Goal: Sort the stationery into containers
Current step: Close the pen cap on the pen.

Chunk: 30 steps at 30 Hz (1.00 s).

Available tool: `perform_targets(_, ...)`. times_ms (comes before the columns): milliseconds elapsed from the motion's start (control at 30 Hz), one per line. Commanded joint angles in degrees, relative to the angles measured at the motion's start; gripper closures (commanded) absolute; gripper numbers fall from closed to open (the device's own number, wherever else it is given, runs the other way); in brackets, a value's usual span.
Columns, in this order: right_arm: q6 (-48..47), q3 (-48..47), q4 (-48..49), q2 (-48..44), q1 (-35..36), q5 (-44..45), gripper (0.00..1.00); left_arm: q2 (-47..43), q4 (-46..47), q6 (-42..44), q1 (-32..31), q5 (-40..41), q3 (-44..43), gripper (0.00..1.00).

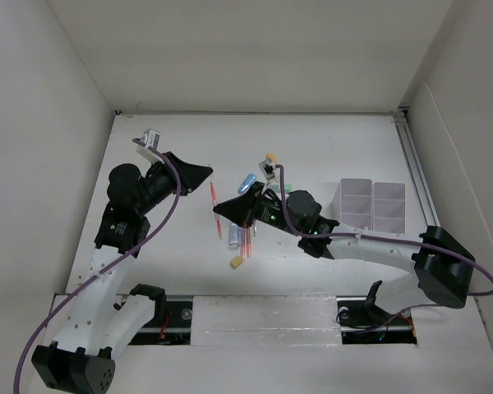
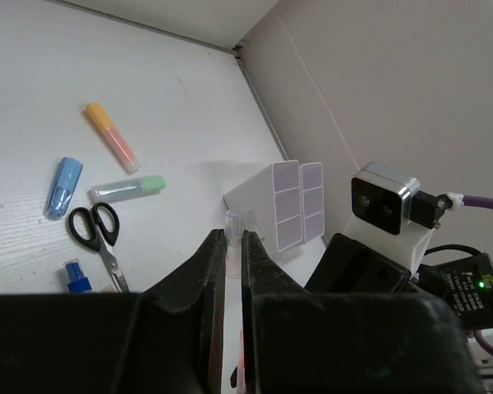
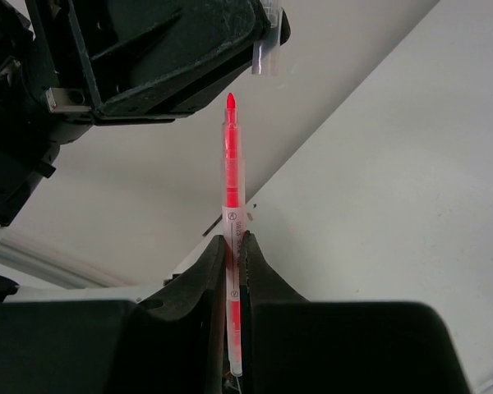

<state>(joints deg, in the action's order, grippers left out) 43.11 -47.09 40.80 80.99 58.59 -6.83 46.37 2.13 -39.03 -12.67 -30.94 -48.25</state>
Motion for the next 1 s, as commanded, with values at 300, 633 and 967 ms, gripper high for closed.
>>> perform_targets(300, -0.49, -1.25, 3.94, 0.04, -0.84, -0.38, 1.0, -1.11, 1.38, 0.88, 0.1, 0.0, -1.76, 1.0)
perform_targets(633, -0.49, -1.78, 2.8, 0.57, -1.37, -0.46, 1.0, -1.11, 1.38, 0.88, 0.1, -0.53, -1.76, 1.0)
perform_targets(967, -0.49, -1.78, 2.8, 1.71, -1.37, -0.99, 1.0, -1.11, 1.91, 0.88, 0.1, -1.05, -1.76, 1.0)
